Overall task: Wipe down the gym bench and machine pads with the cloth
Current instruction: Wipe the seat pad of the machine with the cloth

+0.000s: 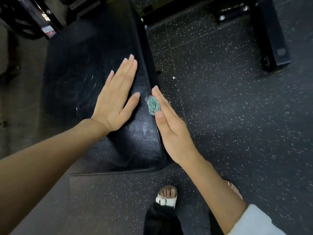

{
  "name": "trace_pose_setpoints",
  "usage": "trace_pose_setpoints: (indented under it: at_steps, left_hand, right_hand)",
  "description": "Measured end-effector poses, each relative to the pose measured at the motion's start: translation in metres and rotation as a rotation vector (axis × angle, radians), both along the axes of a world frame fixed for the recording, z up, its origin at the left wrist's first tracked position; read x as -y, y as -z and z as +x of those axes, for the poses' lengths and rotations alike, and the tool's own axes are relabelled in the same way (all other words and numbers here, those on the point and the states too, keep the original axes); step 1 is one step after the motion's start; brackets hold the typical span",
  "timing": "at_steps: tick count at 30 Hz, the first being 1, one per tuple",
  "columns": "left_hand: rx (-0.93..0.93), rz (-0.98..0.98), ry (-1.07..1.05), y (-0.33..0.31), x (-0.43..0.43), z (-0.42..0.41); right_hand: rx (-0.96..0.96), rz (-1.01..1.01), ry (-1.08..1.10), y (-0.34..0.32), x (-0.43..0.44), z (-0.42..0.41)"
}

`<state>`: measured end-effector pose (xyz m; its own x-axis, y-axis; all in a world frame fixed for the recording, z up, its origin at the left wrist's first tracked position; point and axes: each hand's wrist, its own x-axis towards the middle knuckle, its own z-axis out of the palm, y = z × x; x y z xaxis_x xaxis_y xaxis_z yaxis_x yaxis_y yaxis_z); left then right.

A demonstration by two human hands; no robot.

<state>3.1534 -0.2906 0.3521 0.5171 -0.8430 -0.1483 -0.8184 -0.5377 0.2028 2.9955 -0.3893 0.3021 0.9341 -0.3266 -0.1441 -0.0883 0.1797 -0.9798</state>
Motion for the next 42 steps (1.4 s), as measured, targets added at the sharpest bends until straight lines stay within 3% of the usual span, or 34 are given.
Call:
trace_pose_setpoints:
  at_steps: [13, 17, 23, 31, 34, 38, 42]
  left_hand:
    - [-0.057, 0.033, 0.358, -0.008, -0.023, -0.033]
    - [-0.063, 0.04, 0.468, -0.008, -0.025, -0.03]
    - [-0.07, 0.003, 0.475, -0.005, -0.026, -0.028]
    - [-0.1, 0.006, 0.514, -0.004, -0.027, -0.022]
    - [-0.098, 0.028, 0.61, -0.006, -0.031, -0.016]
    - [-0.089, 0.051, 0.729, -0.009, -0.038, -0.012]
    - [-0.116, 0.044, 0.806, -0.011, -0.051, -0.011]
  right_hand:
    - [-0.091, -0.04, 0.251, -0.017, -0.045, -0.043]
    - [-0.202, -0.234, 0.45, -0.026, -0.074, -0.045]
    - [-0.398, -0.475, 0.622, -0.038, -0.098, -0.032]
    - [-0.519, -0.93, 0.553, -0.046, -0.129, -0.028]
    - [-0.472, -0.913, 0.532, -0.048, -0.13, -0.034]
    - [-0.381, -0.701, 0.623, -0.04, -0.116, -0.043]
    - [-0.36, -0.618, 0.726, -0.028, -0.122, -0.036]
